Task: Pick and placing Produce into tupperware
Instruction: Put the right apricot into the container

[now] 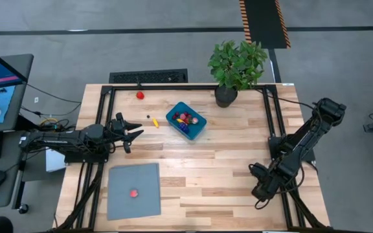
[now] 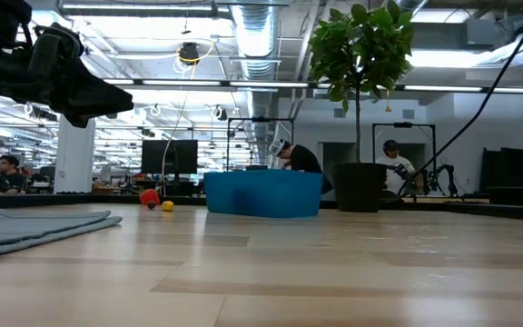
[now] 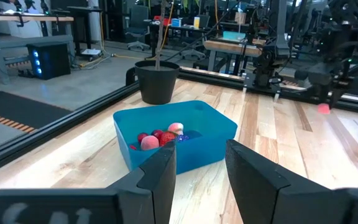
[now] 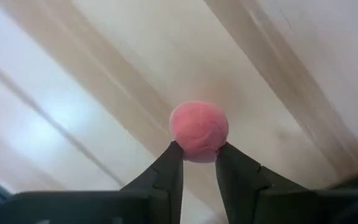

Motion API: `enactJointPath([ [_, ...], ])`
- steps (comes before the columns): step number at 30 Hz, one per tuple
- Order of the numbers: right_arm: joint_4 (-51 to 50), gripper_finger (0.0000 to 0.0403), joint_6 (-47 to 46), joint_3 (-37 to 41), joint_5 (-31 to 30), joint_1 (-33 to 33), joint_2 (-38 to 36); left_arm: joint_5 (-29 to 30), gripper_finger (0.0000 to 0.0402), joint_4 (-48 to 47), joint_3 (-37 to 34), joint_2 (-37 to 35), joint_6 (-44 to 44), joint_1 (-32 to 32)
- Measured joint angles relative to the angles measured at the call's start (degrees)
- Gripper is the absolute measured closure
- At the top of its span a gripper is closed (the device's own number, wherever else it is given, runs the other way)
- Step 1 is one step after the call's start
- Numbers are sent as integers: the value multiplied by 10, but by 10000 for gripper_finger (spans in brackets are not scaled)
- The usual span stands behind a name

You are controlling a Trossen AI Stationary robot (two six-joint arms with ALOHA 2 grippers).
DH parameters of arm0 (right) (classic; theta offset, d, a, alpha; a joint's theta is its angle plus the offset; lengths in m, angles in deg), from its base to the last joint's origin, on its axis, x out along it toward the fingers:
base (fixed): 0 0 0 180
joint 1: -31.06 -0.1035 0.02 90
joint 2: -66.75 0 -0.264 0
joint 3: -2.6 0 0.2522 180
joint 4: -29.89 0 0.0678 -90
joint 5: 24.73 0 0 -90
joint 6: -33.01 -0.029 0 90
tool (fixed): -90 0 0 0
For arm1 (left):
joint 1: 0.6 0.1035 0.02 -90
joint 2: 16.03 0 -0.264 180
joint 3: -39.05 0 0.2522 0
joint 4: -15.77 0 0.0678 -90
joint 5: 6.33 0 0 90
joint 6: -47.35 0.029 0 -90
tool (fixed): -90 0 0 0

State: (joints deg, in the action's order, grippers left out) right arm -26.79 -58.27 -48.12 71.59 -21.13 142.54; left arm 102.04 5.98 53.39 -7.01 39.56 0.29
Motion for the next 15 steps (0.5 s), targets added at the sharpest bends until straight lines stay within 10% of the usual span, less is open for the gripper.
enactJointPath([
  [15,185,295,351,-48,-197,137,3,0,272,0,0,0,0,0],
])
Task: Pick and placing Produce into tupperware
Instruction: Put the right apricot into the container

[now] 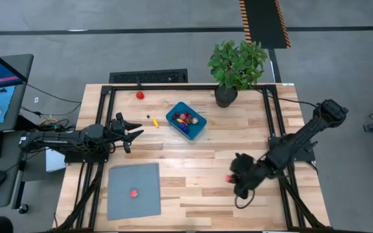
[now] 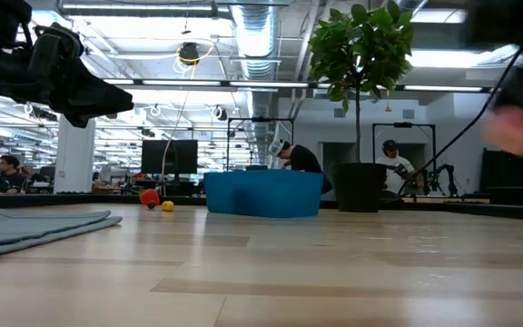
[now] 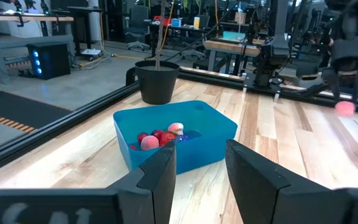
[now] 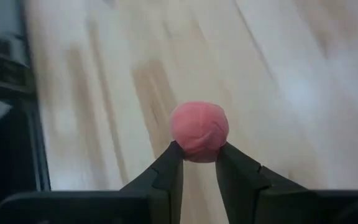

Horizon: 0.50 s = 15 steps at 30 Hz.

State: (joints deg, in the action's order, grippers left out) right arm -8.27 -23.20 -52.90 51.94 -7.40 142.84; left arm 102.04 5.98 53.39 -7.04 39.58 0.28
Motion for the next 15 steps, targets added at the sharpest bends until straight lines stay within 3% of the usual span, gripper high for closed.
enactJointPath([
  [9,287,295,346,26,29,118,1,0,272,0,0,0,0,0],
  [15,373,295,481,27,123,208,1,0,272,0,0,0,0,0],
])
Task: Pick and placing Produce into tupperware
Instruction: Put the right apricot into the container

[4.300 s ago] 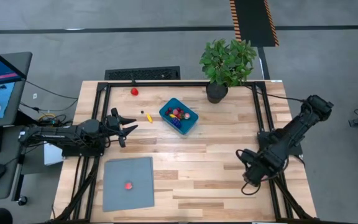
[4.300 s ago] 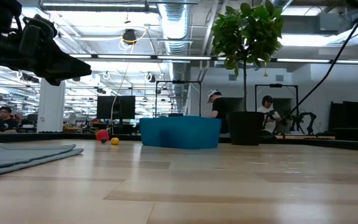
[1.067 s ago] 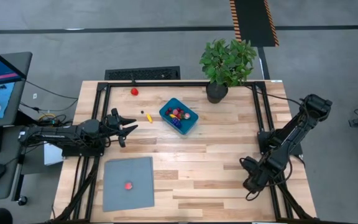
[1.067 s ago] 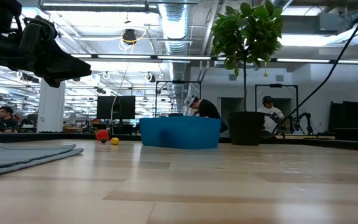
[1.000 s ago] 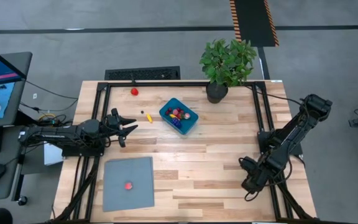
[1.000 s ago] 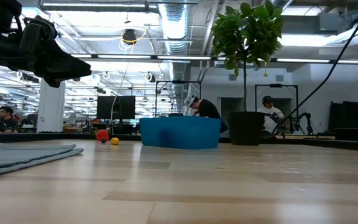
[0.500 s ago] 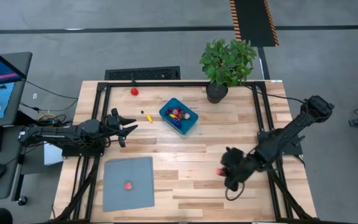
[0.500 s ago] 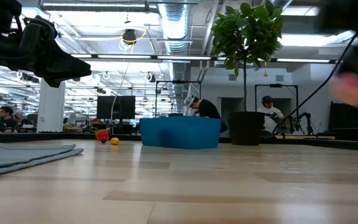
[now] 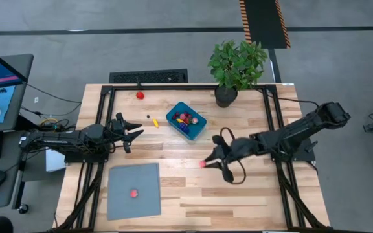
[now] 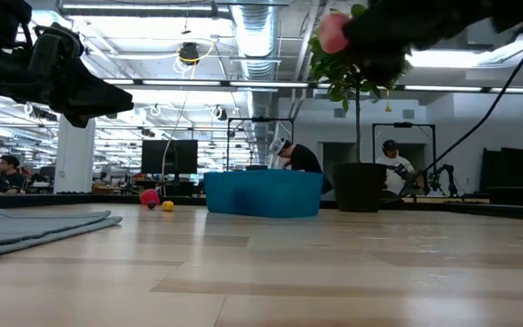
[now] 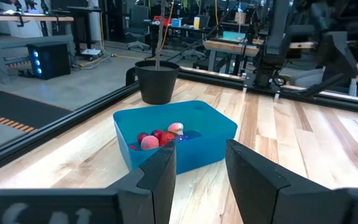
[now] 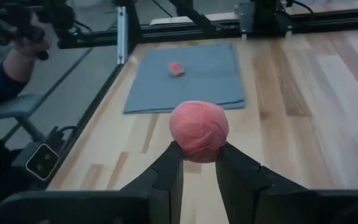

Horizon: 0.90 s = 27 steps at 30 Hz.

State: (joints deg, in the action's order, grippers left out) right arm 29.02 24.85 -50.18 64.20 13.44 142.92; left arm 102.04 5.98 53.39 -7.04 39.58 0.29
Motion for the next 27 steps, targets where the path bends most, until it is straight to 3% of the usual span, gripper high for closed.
enactJointPath([
  [4,-1,300,40,0,62,47,0,-2,272,0,0,0,0,0],
  [12,-20,303,97,0,126,112,-30,-12,272,-2,0,0,-6,0],
  [20,-127,304,141,0,165,182,-164,-12,272,-2,0,0,-8,0],
  [27,-238,304,147,0,175,203,-314,-12,272,-2,0,0,-8,0],
])
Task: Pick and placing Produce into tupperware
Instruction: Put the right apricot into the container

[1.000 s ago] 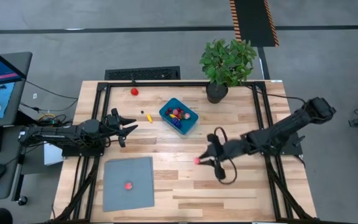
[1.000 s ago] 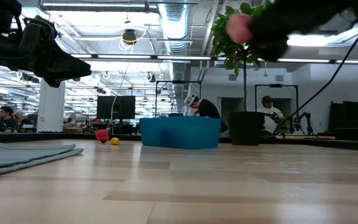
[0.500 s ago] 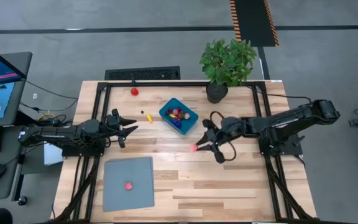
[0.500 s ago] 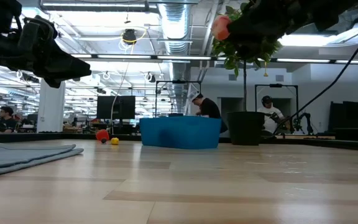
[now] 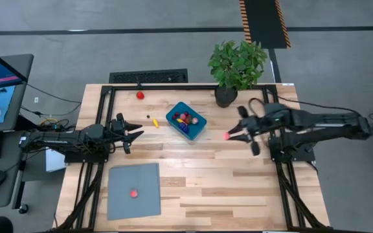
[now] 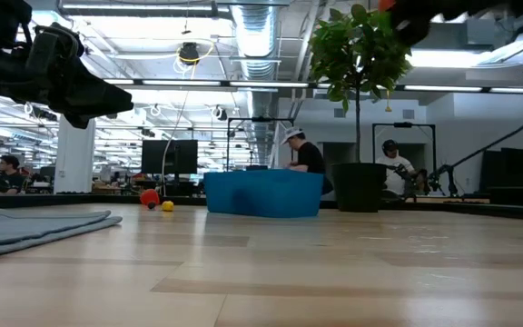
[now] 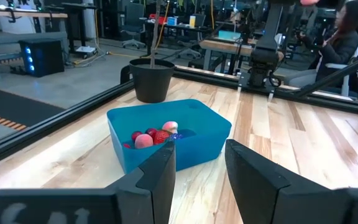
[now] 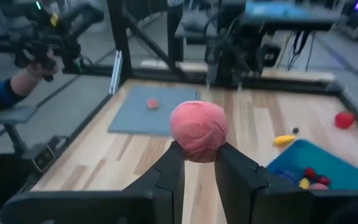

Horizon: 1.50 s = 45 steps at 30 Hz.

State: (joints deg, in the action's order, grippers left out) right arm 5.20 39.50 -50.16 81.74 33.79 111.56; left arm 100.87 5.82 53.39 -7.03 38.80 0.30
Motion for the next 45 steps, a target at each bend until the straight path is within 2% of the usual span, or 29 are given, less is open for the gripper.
enactJointPath([
  [9,-68,304,-22,8,-1,-1,-175,0,272,0,0,0,0,0],
  [22,-69,304,-103,145,-20,-13,-448,1,272,0,0,0,-1,0],
  [25,-58,304,-145,175,-34,-16,-446,1,272,0,0,0,-2,0],
  [28,32,304,-209,206,-52,-16,-421,7,272,0,0,0,-18,0],
  [31,67,304,-286,241,-94,-14,-418,11,272,1,0,1,-23,0],
  [33,104,304,-283,256,-96,-15,-423,10,272,1,0,3,-23,0],
  [36,88,304,-265,282,-91,-19,-424,10,272,1,0,5,-23,-1],
  [39,123,304,-266,297,-95,-18,-433,11,272,1,0,6,-23,-1],
  [45,140,304,-353,321,-161,-15,-439,13,272,1,0,9,-23,-1],
])
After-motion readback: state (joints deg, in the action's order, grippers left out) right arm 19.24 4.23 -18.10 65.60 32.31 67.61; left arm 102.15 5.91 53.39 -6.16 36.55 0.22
